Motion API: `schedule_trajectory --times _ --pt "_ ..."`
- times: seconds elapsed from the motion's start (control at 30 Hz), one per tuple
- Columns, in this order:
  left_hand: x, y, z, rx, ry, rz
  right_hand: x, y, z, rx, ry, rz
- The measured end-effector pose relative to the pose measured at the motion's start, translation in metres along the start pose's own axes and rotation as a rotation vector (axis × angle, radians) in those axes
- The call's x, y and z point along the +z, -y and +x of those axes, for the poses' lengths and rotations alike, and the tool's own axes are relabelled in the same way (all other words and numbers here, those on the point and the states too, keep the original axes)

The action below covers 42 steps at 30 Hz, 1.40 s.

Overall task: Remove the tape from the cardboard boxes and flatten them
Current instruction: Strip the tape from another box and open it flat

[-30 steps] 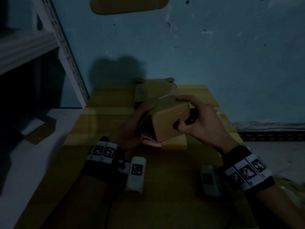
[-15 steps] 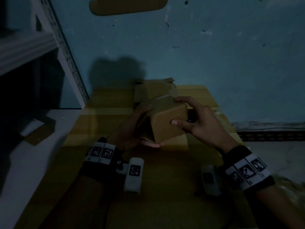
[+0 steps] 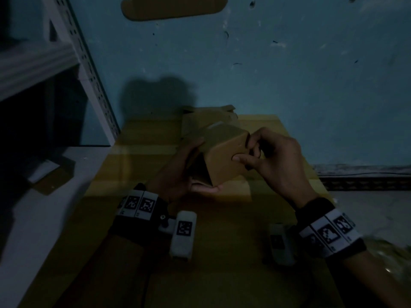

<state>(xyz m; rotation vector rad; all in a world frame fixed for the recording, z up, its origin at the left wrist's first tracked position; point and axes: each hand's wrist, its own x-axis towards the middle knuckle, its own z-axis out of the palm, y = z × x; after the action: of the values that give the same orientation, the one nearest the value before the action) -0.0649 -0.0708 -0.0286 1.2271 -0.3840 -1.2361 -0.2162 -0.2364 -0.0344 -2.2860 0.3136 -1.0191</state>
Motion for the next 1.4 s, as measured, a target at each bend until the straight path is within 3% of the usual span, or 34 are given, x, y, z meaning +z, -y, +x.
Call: schedule_trajectory --times 0.23,0.6,1.0,1.23,1.4 --pt "-0.002 0.000 -0.001 0.003 0.001 -0.008 0.005 -0.003 0.001 0.101 0.051 0.005" --pt "0.003 0.000 -0.006 0.036 0.015 0.002 0.007 -0.003 -0.001 0.040 0.101 -0.042" --pt "0.002 -0.003 -0.008 0.041 0.042 -0.070 -0.010 0.008 -0.002 0.150 0.055 0.407" --pt "-0.002 -0.005 -0.009 0.071 0.014 -0.074 -0.014 0.006 0.003 0.144 -0.081 0.432" --pt "0.000 -0.006 -0.012 0.080 -0.008 -0.137 -0.015 0.007 0.004 0.159 -0.053 0.559"
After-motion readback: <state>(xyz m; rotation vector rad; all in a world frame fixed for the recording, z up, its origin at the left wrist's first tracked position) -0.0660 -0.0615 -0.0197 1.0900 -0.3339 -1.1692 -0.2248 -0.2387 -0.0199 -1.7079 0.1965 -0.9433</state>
